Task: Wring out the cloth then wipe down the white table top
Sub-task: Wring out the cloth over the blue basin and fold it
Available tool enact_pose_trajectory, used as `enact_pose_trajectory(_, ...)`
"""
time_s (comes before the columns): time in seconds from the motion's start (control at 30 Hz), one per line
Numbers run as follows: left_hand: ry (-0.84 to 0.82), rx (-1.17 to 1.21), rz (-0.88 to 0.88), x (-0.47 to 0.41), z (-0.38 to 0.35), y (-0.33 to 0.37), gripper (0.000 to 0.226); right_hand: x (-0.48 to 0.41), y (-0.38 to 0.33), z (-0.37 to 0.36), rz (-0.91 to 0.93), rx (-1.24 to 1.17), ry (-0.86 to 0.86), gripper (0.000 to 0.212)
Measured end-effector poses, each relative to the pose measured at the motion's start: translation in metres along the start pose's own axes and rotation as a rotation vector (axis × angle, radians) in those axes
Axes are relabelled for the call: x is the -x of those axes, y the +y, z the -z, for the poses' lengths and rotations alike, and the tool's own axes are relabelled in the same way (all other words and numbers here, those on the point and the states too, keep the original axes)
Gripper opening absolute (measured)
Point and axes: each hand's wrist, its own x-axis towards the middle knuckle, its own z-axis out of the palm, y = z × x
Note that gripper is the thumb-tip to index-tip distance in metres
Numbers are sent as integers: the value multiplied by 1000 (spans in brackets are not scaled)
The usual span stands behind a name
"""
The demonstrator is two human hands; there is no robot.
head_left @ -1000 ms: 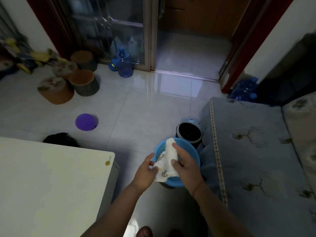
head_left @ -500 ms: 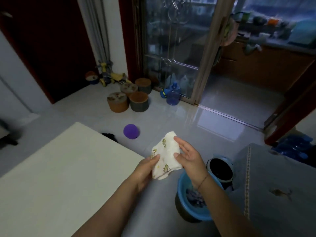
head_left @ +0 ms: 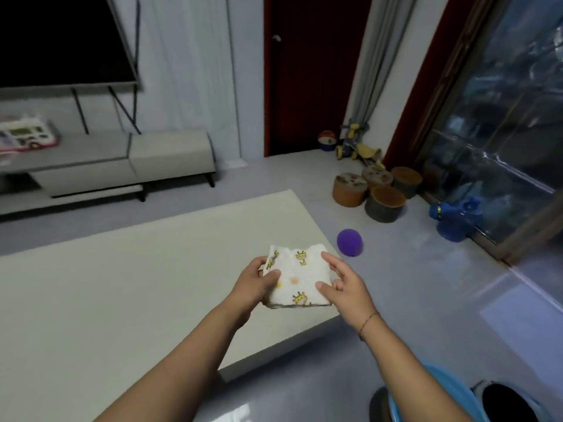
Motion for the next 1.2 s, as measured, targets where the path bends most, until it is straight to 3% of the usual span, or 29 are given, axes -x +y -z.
enact_pose_trajectory(0.13,158,55,-24,38,84,-10,23,-5,-17,-82,41,141,-143,57)
enact_pose_trajectory(0.33,359,121,-5,101,220,-40,24,0,-27,-231,74,129,-365,58)
enact_pose_trajectory(0.67,526,138,68,182,427,-98,23,37,-16,-461,22,255,-519,59)
enact_pose_trajectory(1.2,749,174,396,200,583,-251,24,30,73,-672,-58,717,-970,66)
